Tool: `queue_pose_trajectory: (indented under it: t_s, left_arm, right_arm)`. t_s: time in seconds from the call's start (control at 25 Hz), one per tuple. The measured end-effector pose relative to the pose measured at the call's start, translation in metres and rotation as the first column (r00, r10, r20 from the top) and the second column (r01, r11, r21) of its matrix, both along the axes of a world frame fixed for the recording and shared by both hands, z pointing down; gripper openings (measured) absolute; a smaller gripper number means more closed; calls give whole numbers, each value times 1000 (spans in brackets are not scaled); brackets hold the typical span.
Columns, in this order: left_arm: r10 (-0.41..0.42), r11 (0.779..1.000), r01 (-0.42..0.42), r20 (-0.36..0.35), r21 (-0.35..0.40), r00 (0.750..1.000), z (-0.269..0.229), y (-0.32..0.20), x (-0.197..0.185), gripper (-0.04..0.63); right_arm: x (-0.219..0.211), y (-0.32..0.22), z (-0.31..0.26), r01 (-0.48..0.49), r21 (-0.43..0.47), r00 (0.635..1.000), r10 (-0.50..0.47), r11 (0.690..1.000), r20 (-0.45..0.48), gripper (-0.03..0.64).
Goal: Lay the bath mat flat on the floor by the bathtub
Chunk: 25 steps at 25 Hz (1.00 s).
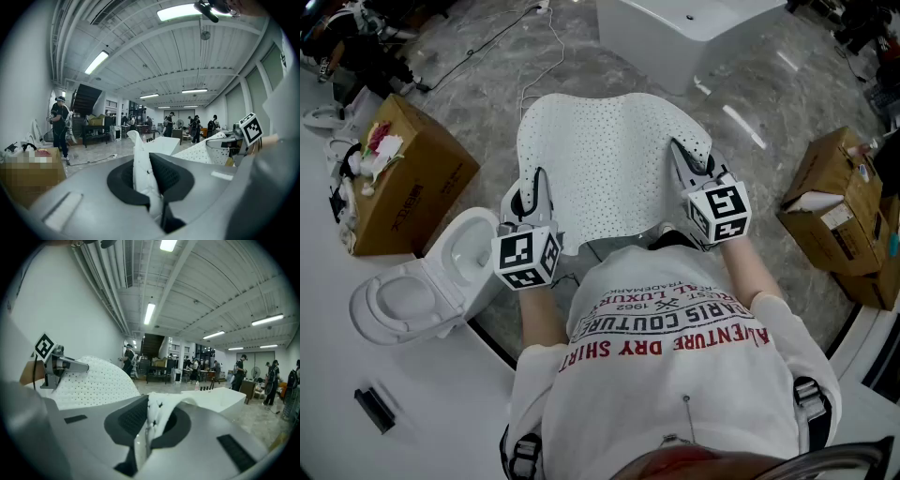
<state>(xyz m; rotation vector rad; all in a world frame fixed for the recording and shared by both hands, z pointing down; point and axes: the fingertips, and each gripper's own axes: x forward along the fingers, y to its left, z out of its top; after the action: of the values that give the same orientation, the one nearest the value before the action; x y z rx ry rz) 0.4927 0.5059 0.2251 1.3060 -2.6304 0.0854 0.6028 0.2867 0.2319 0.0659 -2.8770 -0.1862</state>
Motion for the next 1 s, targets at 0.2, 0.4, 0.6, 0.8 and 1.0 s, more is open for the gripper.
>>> queue_pose_trajectory:
  t_s: [0.2,0.4,0.6,0.8,1.0]
  left_arm:
    - [0,1000,0,1,4,1000,-2,-4,0,18]
    - [13,1000,-13,21,8,1000,0,-5,-5,18]
    - [21,999,-23,40,38,999,1,-2,-9,18]
    - [1,998,-4,42,65,999,3,6,-18,18]
    - [-47,997,47,3,53,999,14,5,-37,18]
  right_arm:
    - [-3,-1,-2,3,-4,1000,-3,1000,0,15]
    - [-10,0,2,-3,-17,1000,3,1000,-5,15]
    - [-17,2,2,-4,-31,1000,4,1000,-3,15]
    - [-27,3,7,3,-19,1000,-3,1000,-24,15]
    - [-52,-3,20,44,-26,997,-46,999,-65,15]
